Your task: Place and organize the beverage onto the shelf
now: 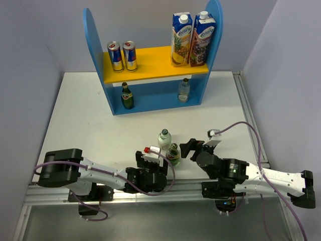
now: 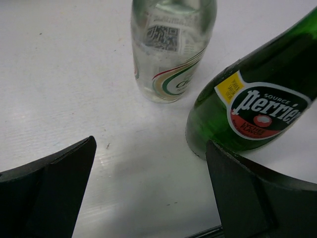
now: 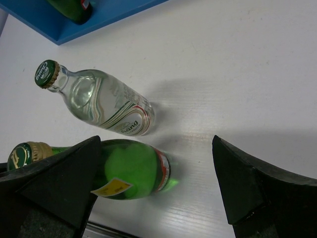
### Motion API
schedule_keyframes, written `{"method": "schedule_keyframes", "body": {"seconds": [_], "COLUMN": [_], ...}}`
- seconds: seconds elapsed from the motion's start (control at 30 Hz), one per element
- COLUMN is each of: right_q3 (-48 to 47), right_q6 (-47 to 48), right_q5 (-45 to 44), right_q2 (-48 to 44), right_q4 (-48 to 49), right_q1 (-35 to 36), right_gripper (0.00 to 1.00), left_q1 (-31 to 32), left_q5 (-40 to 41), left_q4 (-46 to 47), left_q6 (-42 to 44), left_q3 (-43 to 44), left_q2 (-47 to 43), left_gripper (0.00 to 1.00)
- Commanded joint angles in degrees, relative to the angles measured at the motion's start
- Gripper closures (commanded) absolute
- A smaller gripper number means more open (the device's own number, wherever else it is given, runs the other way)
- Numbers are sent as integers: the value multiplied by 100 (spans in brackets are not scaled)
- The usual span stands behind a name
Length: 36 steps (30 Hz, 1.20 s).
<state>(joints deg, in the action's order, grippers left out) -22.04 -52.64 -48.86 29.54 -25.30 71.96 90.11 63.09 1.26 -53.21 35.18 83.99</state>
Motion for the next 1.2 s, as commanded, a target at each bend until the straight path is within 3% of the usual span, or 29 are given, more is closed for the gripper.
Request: {"method": "schedule_keyframes", "body": {"seconds": [0.0,0.2,0.4,0.5,1.17], "right_q3": [42,33,25,25,25], "right_q6": [8,35,-18,-9,-62], "right_q5": [-238,-247,-299,-291,-335], "right_q2": [52,104,122,131,131], "right_q4": [166,183,157,157,122], "right_q1": [55,72,72,72,142], "right_gripper": [0,0,0,0,0], "left_q1": [77,288,552,552,-186], "left_q5": [265,81,195,177,-183], "left_q4": [156,532,559,1145,2897], "left_q6": [-102,-6,-58,266,1419], "left_q3": [455,244,762,824,1123], "left_q2": [65,-128,653,935,1937], "left_gripper": [1,1,1,1,1]}}
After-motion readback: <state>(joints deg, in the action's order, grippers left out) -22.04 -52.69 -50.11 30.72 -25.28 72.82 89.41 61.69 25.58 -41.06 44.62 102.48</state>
